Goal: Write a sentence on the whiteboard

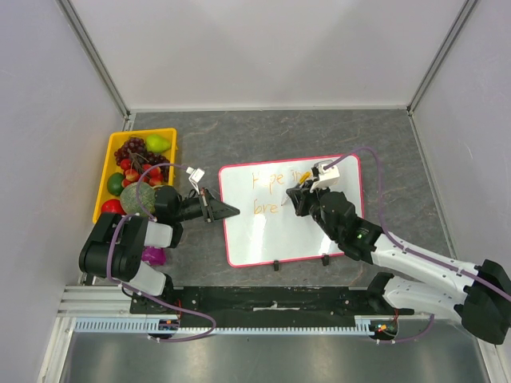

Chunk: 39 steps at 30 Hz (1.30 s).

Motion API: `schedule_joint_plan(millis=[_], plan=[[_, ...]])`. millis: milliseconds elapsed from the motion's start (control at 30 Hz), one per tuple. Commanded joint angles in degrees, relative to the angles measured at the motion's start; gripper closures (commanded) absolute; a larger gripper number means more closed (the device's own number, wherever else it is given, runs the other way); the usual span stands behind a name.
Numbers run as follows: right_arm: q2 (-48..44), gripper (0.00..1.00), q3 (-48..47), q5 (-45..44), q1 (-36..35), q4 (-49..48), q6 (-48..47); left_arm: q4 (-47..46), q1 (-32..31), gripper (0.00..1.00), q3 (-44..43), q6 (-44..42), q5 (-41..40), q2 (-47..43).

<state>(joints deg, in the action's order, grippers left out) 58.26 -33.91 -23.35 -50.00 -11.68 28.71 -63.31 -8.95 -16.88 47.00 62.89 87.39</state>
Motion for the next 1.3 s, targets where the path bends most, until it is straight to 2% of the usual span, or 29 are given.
schedule_joint_plan(millis=[0, 433, 1267], plan=[[1.2, 1.00, -1.4, 0.9, 0.5, -0.8, -0.5, 2.2, -0.2, 0.98, 0.0, -8.9, -4.4, 0.9], [-0.1, 1.00, 1.3, 3.6, 0.4, 1.6, -0.8, 2.2, -0.3, 0.98, -0.1, -8.8, -4.3, 1.1], [-2.0, 1.00, 1.5, -0.9, 0.4, 2.5, -1.7, 2.2, -0.2, 0.98, -0.1, -8.8, -4.3, 1.1]])
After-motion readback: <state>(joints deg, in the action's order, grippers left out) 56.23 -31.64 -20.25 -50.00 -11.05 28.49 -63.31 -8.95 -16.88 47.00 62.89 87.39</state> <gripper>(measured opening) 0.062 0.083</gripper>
